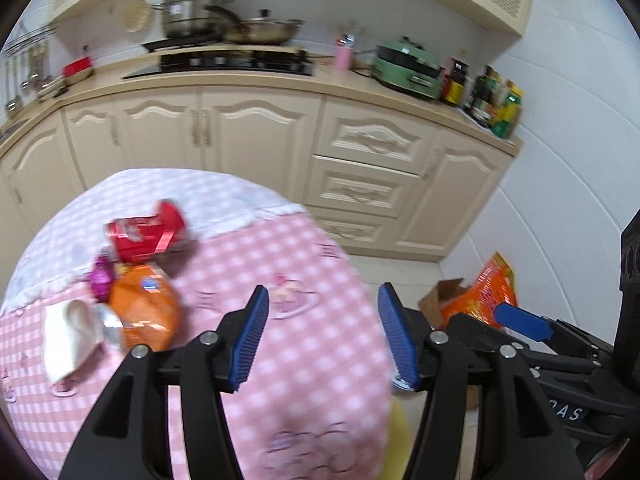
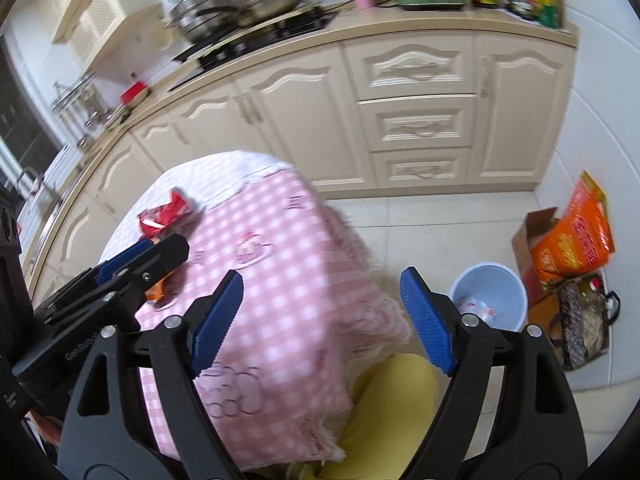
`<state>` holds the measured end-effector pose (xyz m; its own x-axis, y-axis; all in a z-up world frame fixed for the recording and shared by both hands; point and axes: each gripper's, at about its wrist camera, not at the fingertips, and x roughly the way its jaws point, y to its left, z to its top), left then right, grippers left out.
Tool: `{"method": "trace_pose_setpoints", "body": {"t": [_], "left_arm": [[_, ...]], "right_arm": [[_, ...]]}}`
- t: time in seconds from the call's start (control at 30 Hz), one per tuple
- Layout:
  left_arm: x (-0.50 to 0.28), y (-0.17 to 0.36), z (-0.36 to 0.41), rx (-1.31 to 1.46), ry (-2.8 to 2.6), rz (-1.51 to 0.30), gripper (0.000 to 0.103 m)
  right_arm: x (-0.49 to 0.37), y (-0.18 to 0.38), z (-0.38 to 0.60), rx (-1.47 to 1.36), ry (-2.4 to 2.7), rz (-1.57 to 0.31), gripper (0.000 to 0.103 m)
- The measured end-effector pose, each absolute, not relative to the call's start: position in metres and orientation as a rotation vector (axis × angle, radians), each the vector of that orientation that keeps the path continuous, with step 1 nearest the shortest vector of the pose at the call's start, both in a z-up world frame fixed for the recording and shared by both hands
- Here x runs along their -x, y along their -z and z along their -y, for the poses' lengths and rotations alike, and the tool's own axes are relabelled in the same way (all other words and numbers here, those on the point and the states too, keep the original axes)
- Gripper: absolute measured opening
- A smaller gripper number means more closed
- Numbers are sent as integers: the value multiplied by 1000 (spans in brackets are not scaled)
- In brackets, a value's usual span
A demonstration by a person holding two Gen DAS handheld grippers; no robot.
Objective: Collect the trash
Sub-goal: 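Swing both tools back toward the table, then grasp the white napkin with the left tool while the right tool grasps the orange Fanta can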
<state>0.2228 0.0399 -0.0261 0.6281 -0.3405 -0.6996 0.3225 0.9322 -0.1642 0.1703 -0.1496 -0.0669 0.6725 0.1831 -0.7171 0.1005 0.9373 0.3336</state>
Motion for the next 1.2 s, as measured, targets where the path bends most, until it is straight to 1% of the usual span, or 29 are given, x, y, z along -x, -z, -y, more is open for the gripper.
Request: {"method": "trace_pose_setpoints", "body": {"t": [0.23, 0.6, 0.8, 0.93, 1.0, 1.2], "left_arm": [[-231, 30, -107, 72, 266, -801, 60], [-243, 51, -200, 154, 120, -830, 66], [-250, 65, -237, 194, 65, -860, 69], [-254, 73, -256, 213, 19, -880, 75], [-256, 77, -266, 234, -1, -887, 75], [-263, 85, -281, 284, 32, -910, 80]], "right_arm": [[-198, 73, 99, -338, -139, -888, 80], [-244, 103, 25, -341, -263, -1002, 80], [-262, 113, -4, -358, -330, -1045, 80], [-275, 120, -19, -373, -353, -1072, 80], [-281, 124, -27, -372, -359, -1084, 80], [-299, 140, -38, -444, -390, -1127, 80]]}}
